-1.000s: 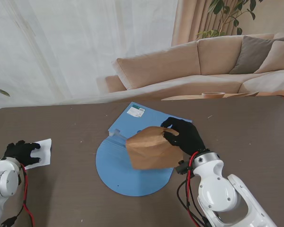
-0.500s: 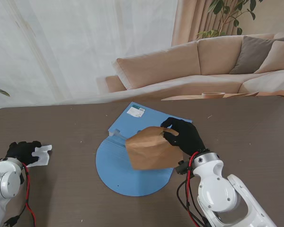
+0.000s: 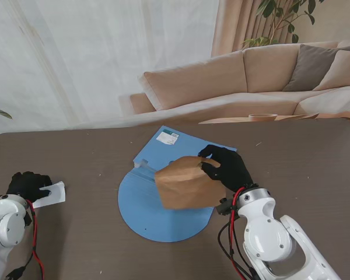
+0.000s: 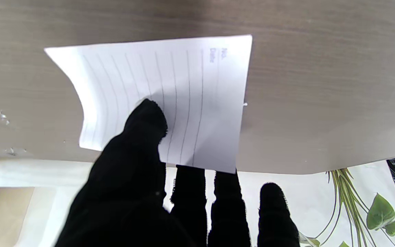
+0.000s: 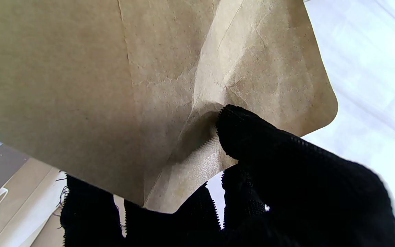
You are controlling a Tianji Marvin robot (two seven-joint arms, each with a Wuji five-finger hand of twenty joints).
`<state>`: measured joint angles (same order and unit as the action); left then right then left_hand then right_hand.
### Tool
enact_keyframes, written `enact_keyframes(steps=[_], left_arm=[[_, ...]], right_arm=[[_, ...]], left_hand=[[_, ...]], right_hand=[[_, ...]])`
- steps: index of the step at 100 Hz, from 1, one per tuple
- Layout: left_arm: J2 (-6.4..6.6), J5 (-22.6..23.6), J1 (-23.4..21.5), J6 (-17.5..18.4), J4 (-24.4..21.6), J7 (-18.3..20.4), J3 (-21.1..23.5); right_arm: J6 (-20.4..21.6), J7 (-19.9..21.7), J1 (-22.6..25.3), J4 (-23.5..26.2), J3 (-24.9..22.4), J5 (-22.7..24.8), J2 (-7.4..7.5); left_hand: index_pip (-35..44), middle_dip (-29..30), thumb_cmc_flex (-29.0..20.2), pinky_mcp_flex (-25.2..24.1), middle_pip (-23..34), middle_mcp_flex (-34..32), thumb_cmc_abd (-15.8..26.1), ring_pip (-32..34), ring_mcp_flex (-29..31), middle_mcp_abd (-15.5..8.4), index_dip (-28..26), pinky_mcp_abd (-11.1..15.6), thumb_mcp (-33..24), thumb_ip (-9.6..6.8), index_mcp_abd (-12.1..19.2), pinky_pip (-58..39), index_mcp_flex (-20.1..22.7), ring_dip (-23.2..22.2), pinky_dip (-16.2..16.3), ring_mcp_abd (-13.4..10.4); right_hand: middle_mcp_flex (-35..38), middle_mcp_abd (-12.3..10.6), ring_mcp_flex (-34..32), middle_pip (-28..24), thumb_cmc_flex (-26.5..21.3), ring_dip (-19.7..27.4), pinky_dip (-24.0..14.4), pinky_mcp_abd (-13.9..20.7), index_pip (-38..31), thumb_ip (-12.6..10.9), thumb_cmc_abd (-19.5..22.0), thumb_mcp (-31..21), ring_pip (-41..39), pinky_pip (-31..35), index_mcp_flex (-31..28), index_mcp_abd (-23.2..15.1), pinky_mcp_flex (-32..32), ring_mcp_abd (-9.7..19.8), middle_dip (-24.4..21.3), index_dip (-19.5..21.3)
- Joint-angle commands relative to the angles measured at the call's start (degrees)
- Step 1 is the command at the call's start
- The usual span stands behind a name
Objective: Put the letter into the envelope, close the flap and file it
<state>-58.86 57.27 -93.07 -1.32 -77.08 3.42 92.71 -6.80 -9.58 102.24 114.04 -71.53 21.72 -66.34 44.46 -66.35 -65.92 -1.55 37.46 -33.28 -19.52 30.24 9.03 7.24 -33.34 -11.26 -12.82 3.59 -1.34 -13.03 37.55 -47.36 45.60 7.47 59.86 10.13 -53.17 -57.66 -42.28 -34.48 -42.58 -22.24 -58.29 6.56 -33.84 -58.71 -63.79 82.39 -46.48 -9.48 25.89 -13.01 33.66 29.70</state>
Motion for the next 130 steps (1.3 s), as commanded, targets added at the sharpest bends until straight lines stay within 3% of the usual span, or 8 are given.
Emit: enact_keyframes(steps=[1,11,28,55,64,77,110,130], left_arm=[[-0.68,-0.5,-0.5,0.1,-0.4,-0.1,0.1],[-0.88,-1.1,-1.0,0.8,-0.9,-1.1,0.7],[-1.21,-2.0,-2.1,2.7,-2.5,-2.4,2.0],[-1.48,-2.5,-4.6,9.5,-6.6,-3.7,4.7],[-1.63,-3.4,-5.8,12.6,-8.9,-3.6,5.9],[-1.78,-5.3,-7.6,17.8,-12.7,-2.7,7.5],[-2.20,-16.7,-12.1,30.0,-22.7,2.5,9.6],[-1.63,-21.5,-14.9,32.8,-29.7,7.6,9.5]], right_arm=[[0.0,0.7,0.4,0.3,0.2,0.0,-0.27],[-0.1,0.8,0.4,0.3,0.1,0.1,-0.24],[-0.3,1.0,0.2,0.3,0.3,0.1,-0.23],[-0.3,1.1,-0.1,0.3,0.4,0.0,-0.23],[-0.2,1.0,-0.3,0.2,0.7,-0.5,-0.30],[0.0,0.4,-1.2,-0.4,1.8,-1.4,-0.54],[-0.7,-0.1,-7.5,-4.7,6.5,-4.7,-1.35],[-1.1,-0.6,-11.9,-7.6,9.8,-5.9,-1.97]], left_hand=[[1.0,2.5,-3.4,0.2,-4.1,-0.1,2.5,-1.9,-0.3,0.9,1.4,-0.8,0.9,-0.85,0.1,-0.3,4.5,1.4,1.8,1.2],[-1.0,12.8,-4.1,0.5,-8.8,1.6,3.5,-4.3,0.3,0.3,3.9,-0.9,1.1,-1.02,-0.8,-0.5,6.4,3.9,2.1,1.8],[-2.6,20.0,-4.7,3.9,-13.7,-8.4,3.7,-5.5,6.2,1.1,5.1,-2.8,0.4,-1.15,-1.7,-1.7,8.2,5.9,2.7,3.7],[-1.9,24.5,-4.9,11.6,-9.6,-23.2,3.3,9.5,22.1,3.2,4.5,-6.7,-0.1,-0.92,-0.5,-21.9,9.0,2.0,10.8,8.4],[-1.7,25.6,-4.9,8.7,-7.6,-24.0,2.8,12.4,23.3,4.2,4.6,-6.9,-1.0,-0.83,-1.1,-36.1,9.4,2.2,4.7,9.2],[-1.6,24.5,-5.2,8.0,-5.7,-24.1,2.7,14.8,23.8,5.0,3.9,-7.6,-1.4,-0.77,-1.8,-43.2,9.3,1.2,2.7,10.0],[-1.1,23.4,-5.2,7.9,-3.5,-24.3,2.1,17.2,23.8,6.0,2.9,-8.7,-1.9,-0.73,-2.3,-48.6,9.8,-0.3,3.0,11.2],[-2.0,21.6,-4.1,7.4,-2.6,-23.8,1.3,17.5,23.1,5.4,3.2,-8.6,-3.2,-0.51,-2.3,-48.8,10.9,-0.8,2.5,10.8]], right_hand=[[2.1,0.3,-1.2,-1.5,-1.0,-1.2,-0.7,-1.2,-2.0,-0.9,0.8,-1.1,-1.3,2.1,-1.5,0.0,-0.3,-1.2,0.3,2.0],[2.1,0.2,-1.3,-1.5,-0.9,-1.2,-0.7,-1.2,-2.0,-0.9,0.8,-1.1,-1.3,2.1,-1.4,0.0,-0.3,-1.1,0.2,2.0],[2.1,0.3,-1.3,-1.5,-0.9,-1.2,-0.7,-1.1,-2.0,-0.9,0.8,-1.1,-1.3,2.1,-1.5,0.0,-0.3,-1.2,0.2,2.0],[2.3,0.4,-1.6,-1.6,-1.0,-1.2,-0.7,-1.2,-2.1,-0.9,0.6,-1.2,-1.4,2.2,-1.6,0.2,0.0,-1.1,0.2,2.1],[2.5,0.6,-1.8,-1.7,-1.0,-1.3,-0.7,-1.3,-2.2,-0.9,0.6,-1.3,-1.5,2.3,-1.7,0.4,0.2,-1.3,0.3,2.2],[2.6,0.9,-2.1,-1.8,-1.1,-1.3,-0.8,-1.5,-2.2,-0.9,0.5,-1.4,-1.6,2.5,-1.6,0.7,0.5,-1.3,0.4,2.2],[2.7,0.9,-2.4,-1.9,-1.1,-1.3,-0.9,-1.7,-2.2,-0.8,0.5,-1.3,-1.8,2.8,-1.7,0.8,0.7,-1.5,0.5,2.4],[2.7,0.9,-2.5,-1.9,-1.1,-1.3,-0.9,-1.7,-2.1,-0.7,0.6,-1.4,-1.9,2.9,-1.7,0.8,0.8,-1.4,0.6,2.4]])
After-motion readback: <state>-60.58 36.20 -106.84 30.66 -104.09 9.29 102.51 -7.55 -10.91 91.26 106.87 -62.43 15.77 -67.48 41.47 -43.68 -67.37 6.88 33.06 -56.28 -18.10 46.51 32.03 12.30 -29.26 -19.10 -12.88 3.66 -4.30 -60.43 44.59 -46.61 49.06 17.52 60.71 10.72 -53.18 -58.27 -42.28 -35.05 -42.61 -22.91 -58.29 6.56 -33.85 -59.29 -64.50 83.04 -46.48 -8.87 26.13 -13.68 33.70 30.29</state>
